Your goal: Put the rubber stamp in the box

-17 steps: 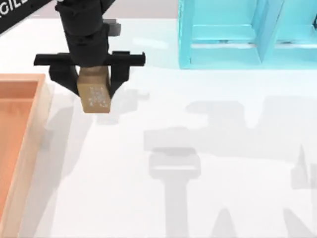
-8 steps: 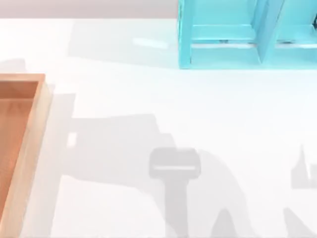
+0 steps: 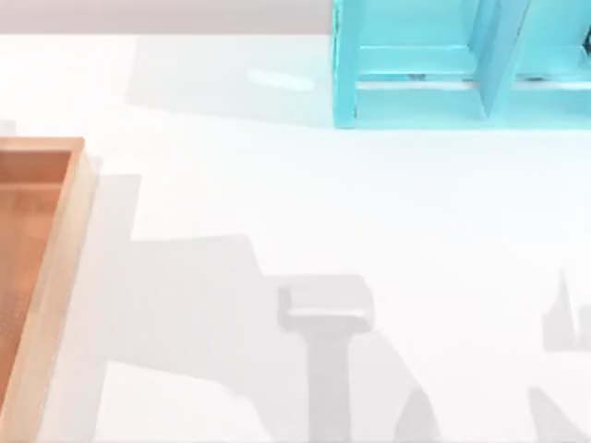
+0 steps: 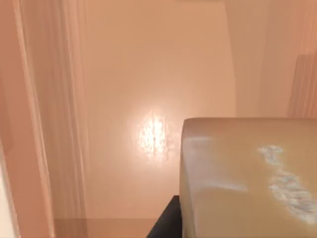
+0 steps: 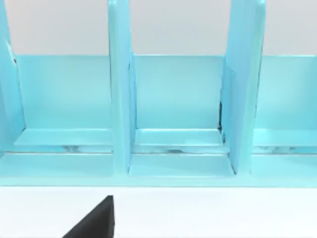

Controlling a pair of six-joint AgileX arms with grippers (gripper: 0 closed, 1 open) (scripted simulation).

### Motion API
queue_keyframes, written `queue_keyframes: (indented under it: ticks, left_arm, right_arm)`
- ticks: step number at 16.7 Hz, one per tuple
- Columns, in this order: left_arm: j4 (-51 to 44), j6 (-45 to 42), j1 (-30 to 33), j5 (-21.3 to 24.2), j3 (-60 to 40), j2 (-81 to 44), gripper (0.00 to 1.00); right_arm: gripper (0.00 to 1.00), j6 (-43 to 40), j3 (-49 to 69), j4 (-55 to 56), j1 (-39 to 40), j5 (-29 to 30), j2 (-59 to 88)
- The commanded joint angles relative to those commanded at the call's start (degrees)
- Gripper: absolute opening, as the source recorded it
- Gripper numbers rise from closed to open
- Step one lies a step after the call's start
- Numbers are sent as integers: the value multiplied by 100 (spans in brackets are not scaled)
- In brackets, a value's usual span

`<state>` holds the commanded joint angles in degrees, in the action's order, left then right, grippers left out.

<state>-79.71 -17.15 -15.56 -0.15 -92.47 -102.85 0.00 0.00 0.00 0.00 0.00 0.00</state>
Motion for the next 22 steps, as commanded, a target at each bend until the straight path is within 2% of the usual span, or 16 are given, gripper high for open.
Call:
queue_keyframes:
  ticks: [3,10,15,22]
  left_arm:
    - [217,-2,-5,3,230,-5,0]
    - [1409,-17,-38,12,1318,-56,0]
    - [1465,-21,-43,13,1375,-73,0]
    - [1465,-21,-43,13,1375,-73,53]
  right_arm:
    - [100,0,0,0,0,0,0]
    - [100,0,0,0,0,0,0]
    - [100,0,0,0,0,0,0]
    - [100,0,0,0,0,0,0]
